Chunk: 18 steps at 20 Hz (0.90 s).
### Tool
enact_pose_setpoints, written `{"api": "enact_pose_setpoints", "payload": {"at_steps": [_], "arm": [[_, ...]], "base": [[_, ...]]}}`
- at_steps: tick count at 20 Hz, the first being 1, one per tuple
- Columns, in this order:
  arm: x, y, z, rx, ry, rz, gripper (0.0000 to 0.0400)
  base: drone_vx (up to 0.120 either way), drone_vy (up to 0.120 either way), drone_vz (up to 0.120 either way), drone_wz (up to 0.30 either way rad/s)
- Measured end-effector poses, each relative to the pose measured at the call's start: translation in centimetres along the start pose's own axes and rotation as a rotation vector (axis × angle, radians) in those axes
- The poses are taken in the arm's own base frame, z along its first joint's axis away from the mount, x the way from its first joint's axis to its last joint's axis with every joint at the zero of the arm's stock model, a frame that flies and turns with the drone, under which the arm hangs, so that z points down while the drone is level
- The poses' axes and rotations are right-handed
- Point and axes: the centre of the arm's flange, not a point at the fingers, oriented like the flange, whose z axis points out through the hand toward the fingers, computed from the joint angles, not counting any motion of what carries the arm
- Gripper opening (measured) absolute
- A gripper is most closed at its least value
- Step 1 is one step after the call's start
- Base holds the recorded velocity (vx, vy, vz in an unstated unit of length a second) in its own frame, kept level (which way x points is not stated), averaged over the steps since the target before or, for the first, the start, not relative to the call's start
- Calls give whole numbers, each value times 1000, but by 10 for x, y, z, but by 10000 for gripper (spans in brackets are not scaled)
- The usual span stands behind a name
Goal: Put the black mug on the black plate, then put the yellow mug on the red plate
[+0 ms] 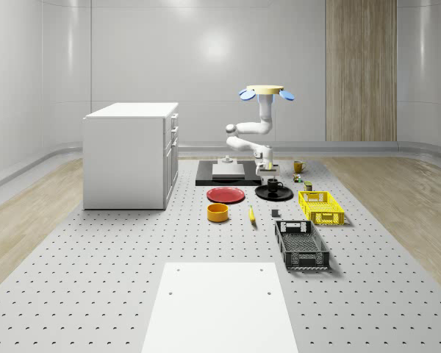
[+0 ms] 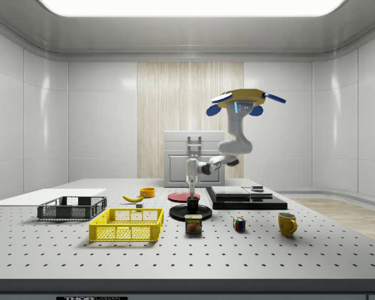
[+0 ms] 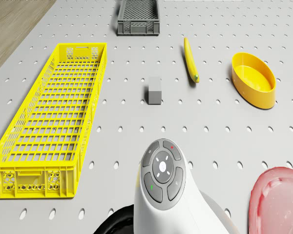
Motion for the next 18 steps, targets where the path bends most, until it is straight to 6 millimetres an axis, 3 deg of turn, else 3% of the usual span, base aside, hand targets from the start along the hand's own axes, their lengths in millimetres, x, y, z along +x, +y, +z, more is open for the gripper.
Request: {"api": "enact_pose_setpoints", "payload": {"at_steps": [5,10,18], "arm": [[0,0,-13,0,0,0,396],[0,0,-18,0,0,0,399],[0,0,-20,0,0,0,400]], "base": [[0,0,120,0],[-80,120,112,0],[-120,120,0,0]]}}
